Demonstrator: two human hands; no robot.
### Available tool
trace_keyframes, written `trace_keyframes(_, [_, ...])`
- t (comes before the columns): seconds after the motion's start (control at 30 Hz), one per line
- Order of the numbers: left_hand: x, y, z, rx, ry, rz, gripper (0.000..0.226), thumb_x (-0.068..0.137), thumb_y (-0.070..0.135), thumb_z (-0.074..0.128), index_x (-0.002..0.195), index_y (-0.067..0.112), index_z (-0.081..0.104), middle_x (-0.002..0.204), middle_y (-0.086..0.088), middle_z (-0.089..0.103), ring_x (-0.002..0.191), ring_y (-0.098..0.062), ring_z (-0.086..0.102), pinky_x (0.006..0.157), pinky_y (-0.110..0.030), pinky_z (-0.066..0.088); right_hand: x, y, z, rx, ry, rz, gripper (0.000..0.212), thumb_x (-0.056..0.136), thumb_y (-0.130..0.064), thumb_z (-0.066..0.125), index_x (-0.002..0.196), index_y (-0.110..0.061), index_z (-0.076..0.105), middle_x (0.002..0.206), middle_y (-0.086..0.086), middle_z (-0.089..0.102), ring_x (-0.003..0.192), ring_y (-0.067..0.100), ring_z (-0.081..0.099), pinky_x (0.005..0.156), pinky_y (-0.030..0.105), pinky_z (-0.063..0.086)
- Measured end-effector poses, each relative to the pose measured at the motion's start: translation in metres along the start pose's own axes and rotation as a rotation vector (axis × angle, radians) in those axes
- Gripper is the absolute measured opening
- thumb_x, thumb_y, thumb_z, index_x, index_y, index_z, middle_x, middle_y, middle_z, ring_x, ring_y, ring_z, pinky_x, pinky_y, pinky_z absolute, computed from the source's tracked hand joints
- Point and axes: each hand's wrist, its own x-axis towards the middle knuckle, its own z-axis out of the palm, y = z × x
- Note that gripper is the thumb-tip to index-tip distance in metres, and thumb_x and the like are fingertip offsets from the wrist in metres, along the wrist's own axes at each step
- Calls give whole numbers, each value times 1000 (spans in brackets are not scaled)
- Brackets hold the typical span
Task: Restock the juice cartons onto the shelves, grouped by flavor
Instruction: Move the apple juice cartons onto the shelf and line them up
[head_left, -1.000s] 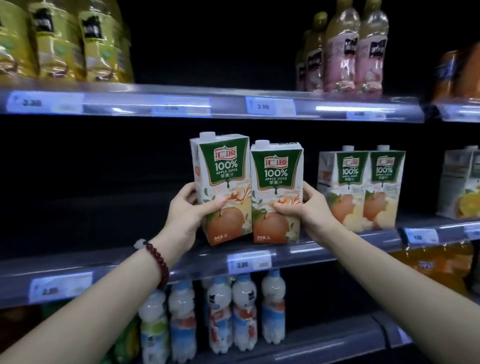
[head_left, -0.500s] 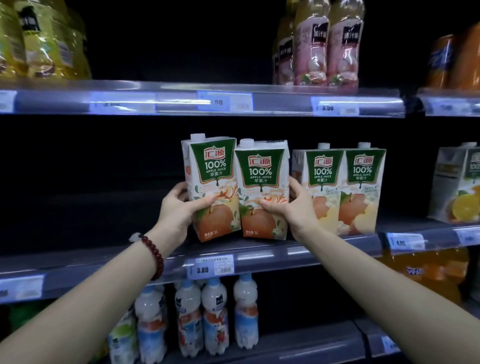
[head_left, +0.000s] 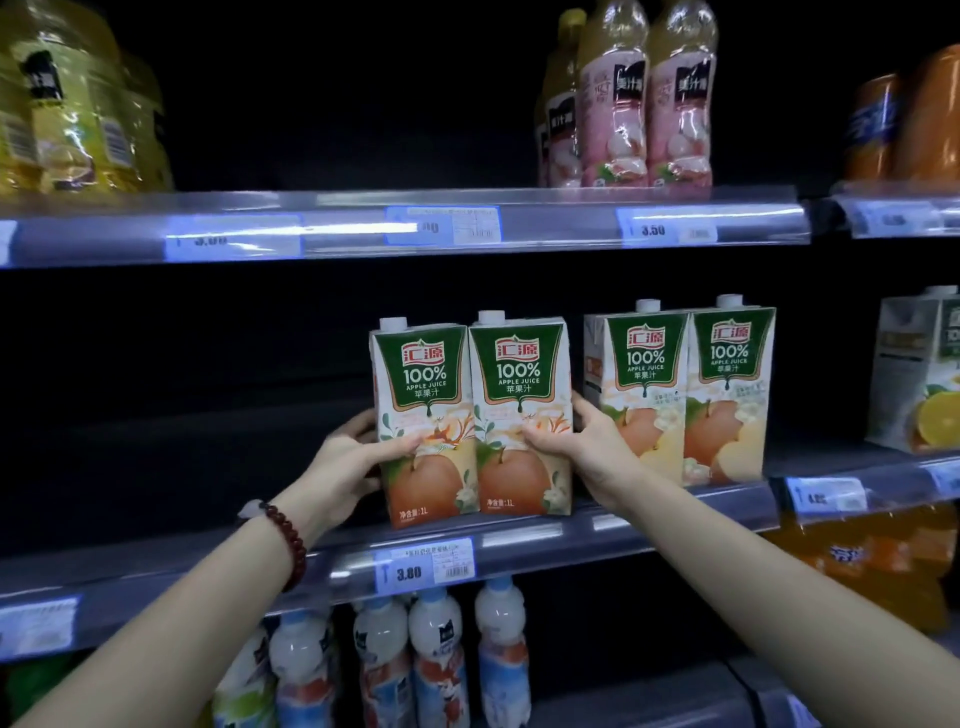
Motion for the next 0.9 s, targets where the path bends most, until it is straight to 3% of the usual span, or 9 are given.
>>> trace_keyframes(0.1, [3,0,-7,-9,-53,-29,70,53,19,86,117,20,59,102,-4,76,89,-19,73,65,-32,58,0,-1,-1,13,-35,30,83,54,-18,87,129,-12,52,101,7,76,89,26,73,70,38,59])
trace_keyframes(0.17, [5,-2,-10,-31,-68,-31,74,54,17,85,122,18,57,103,-6,75,91,-21,73,61,-30,59,-2,-1,1,-47,-19,32,81,59,-26,84,132,-14,50,106,6,74,93,25,73,78,42,59])
trace_keyframes(0.27, [5,-7,-10,-61,-72,-20,81,56,17,85,130,16,52,106,-7,74,94,-21,72,63,-31,59,-9,-2,5,-299,51,-15,81,67,-43,77,137,-16,47,119,3,68,107,24,66,95,49,52])
trace_keyframes(0.4, [4,-8,-5,-102,-40,-1,84,56,14,85,133,16,50,105,-6,75,93,-19,72,66,-31,58,-17,-9,12,-614,189,-130,65,77,-44,74,133,-18,52,116,-2,68,107,18,63,95,42,52])
trace_keyframes(0.5, [3,-7,0,-115,-22,0,83,57,13,84,133,15,50,104,-6,75,92,-20,73,65,-32,58,-16,-15,8,-589,182,-99,57,80,-36,74,130,-14,55,116,0,69,107,19,63,97,44,51])
trace_keyframes(0.6, [2,-9,6,-114,-28,-8,85,57,14,84,134,15,49,105,-6,75,95,-20,72,73,-36,57,-15,-16,0,-402,105,-13,43,83,-26,72,121,-13,58,111,1,70,102,22,67,94,49,53])
trace_keyframes(0.7, [-1,-9,12,-129,-15,-3,85,58,15,84,135,14,48,105,-5,75,95,-20,72,71,-35,58,-16,-17,-3,-339,78,30,45,84,-27,70,125,-14,54,116,2,68,107,24,65,96,51,51])
trace_keyframes(0.8, [-4,-12,15,-171,-3,26,82,58,15,83,132,12,48,103,-4,75,94,-20,72,65,-31,59,-19,-11,1,-482,152,-4,46,86,-33,68,127,-16,54,111,-6,67,106,20,63,93,40,51])
trace_keyframes(0.9, [-9,-15,19,-181,2,69,76,58,19,84,126,13,52,100,-3,76,92,-20,73,63,-27,59,-28,-2,4,-832,356,-134,39,85,-36,70,119,-21,59,101,-7,67,96,16,61,79,27,47])
